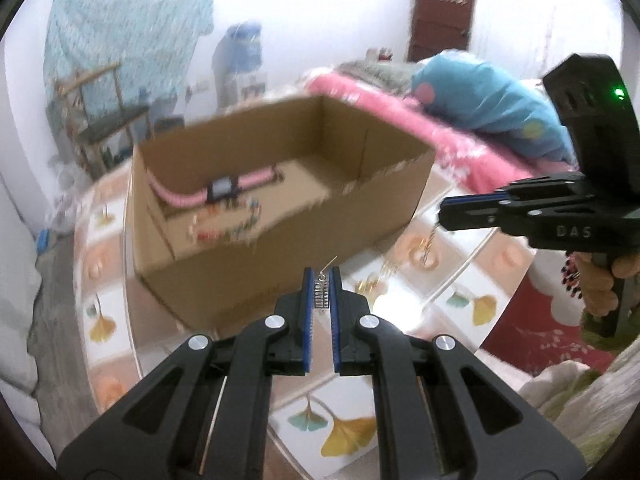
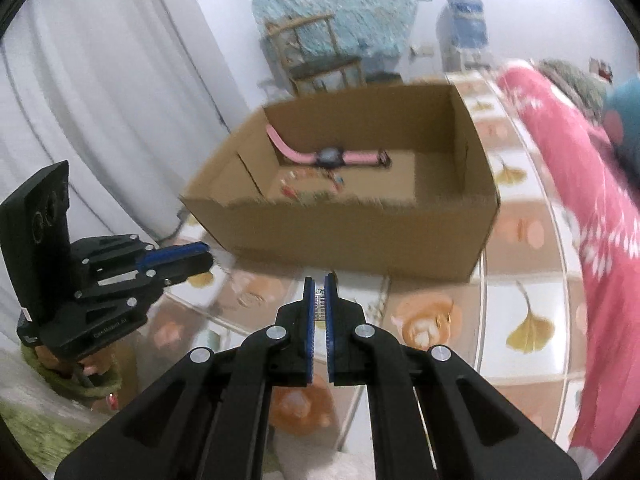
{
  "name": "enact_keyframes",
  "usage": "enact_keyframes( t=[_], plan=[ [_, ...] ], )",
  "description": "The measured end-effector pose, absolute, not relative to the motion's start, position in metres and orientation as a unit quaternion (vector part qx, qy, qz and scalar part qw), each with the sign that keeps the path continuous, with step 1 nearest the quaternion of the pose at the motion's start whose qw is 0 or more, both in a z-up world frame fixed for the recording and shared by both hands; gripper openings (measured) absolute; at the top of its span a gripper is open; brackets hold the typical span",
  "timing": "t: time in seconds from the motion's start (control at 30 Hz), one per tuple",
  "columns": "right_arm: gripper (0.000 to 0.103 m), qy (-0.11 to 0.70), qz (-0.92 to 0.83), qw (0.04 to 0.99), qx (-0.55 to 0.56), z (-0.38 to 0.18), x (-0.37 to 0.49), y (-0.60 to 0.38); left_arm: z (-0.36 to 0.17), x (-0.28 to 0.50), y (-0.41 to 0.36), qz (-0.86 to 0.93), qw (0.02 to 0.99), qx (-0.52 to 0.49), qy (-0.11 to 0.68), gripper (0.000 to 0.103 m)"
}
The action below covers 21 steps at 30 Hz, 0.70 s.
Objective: Organize jewelry
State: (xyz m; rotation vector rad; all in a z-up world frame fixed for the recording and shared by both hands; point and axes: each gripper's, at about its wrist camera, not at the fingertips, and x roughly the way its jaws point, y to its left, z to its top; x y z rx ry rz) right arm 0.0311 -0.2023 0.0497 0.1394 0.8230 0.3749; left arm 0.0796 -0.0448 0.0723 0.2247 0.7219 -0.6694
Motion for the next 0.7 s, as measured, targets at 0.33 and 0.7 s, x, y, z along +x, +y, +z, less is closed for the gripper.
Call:
enact_keyframes(
  t=[0.33,0.7],
  plan=[
    [0.005,0.304,0.230,0.924,0.044,0.115,0.062,-0.192,0.146,0.112,-0.059,-0.354,0.895,0.100,0.251,0.007],
    [0.005,0.369,0.260,0.890,0.059,0.092,0.149,-0.190,0.116,0.201,-0.072,-0.365,0.856,0.094,0.353,0.007]
  ],
)
